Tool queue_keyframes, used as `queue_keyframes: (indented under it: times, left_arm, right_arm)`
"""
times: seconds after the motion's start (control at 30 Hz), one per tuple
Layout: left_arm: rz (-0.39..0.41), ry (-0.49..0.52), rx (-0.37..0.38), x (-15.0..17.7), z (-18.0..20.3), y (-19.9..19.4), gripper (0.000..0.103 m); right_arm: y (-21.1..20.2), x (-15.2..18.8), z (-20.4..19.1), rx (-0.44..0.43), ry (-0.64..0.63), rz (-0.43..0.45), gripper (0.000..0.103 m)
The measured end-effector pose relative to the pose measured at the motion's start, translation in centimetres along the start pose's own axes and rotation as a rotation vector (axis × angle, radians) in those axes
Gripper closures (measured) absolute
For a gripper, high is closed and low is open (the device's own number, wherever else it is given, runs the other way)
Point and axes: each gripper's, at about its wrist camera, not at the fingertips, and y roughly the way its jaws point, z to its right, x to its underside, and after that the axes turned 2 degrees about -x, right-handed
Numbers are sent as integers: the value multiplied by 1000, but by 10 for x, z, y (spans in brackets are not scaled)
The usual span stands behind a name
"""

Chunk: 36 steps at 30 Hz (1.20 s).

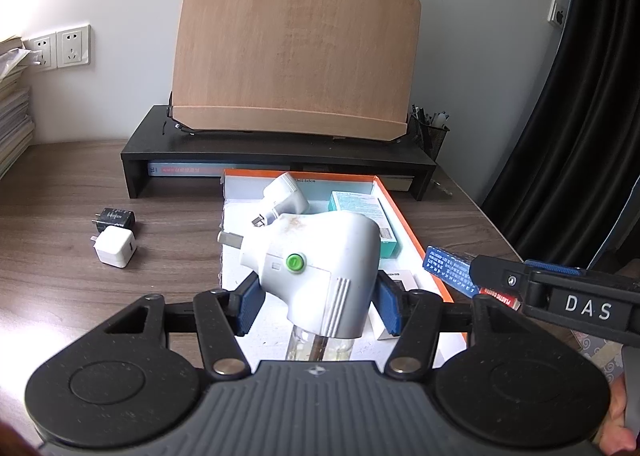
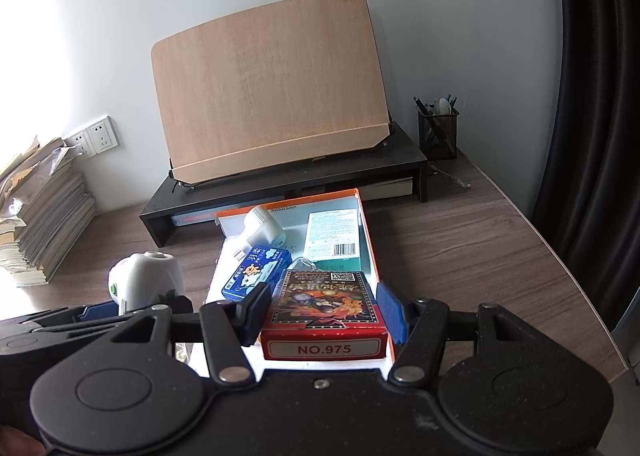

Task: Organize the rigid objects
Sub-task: 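Carry the plug-in device and red card box over the white box, then lower the red card box into the white box and open the right gripper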

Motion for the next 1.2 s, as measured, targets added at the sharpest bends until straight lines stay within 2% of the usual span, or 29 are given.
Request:
queue_keyframes:
  times: [1.2]
  left_arm:
    - [-45,-19,-35,1,-4,16,44]
  right_arm:
    - [30,-1,5,-19,-12,-57,32]
